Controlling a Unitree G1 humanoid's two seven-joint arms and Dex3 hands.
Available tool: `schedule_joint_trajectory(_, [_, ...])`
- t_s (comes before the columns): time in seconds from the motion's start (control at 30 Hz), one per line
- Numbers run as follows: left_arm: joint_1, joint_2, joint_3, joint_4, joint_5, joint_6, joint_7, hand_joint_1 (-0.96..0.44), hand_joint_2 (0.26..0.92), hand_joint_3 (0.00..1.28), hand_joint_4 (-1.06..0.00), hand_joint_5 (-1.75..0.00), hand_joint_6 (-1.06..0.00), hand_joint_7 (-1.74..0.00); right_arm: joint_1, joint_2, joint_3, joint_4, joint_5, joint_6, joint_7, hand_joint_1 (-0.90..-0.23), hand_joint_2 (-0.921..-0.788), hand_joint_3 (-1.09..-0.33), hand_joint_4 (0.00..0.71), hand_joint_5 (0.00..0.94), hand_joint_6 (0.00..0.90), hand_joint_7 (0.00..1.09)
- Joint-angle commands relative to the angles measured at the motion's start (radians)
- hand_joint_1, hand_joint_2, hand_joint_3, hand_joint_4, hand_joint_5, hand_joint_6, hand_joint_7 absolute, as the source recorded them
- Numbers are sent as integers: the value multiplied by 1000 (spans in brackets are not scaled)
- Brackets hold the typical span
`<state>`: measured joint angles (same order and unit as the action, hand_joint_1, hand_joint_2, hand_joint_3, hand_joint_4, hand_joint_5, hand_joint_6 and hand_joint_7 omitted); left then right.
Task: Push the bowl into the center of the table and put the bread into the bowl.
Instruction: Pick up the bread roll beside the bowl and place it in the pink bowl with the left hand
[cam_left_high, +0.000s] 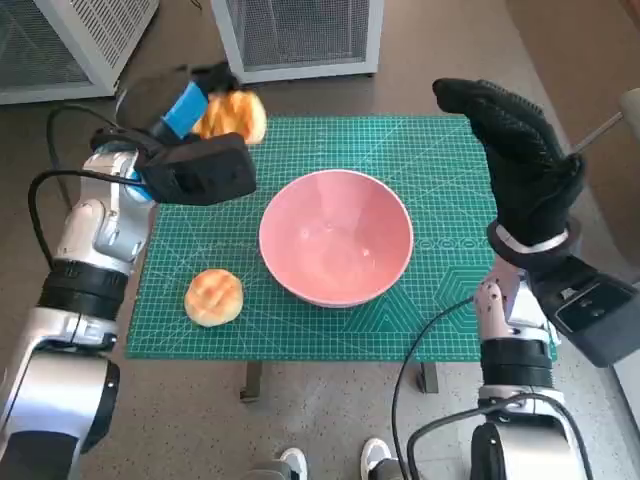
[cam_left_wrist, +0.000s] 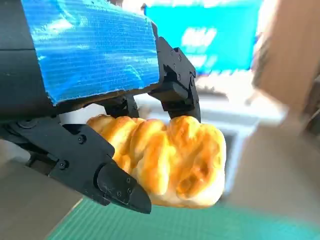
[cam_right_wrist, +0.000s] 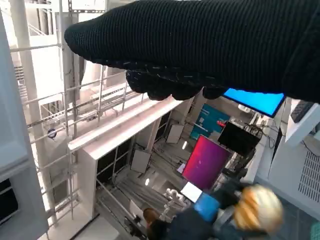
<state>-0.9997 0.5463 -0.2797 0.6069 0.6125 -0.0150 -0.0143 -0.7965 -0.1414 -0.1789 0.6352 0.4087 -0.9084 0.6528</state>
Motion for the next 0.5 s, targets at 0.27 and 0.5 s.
schedule_joint_trajectory(0.27, [181,-55,9,-439,41,-17,40,2,908,21,-817,-995,-658,-1163,27,-2,-1,6,4,3,14,-595,-921,-612,230,3,42,590])
schedule_joint_trajectory(0.5, [191,-71,-49,-447,87,-77,6,1,909,11,-836,-958,-659,-1174,32,-7,-4,3,-1,1,11,-594,-921,-613,230,2,39,594])
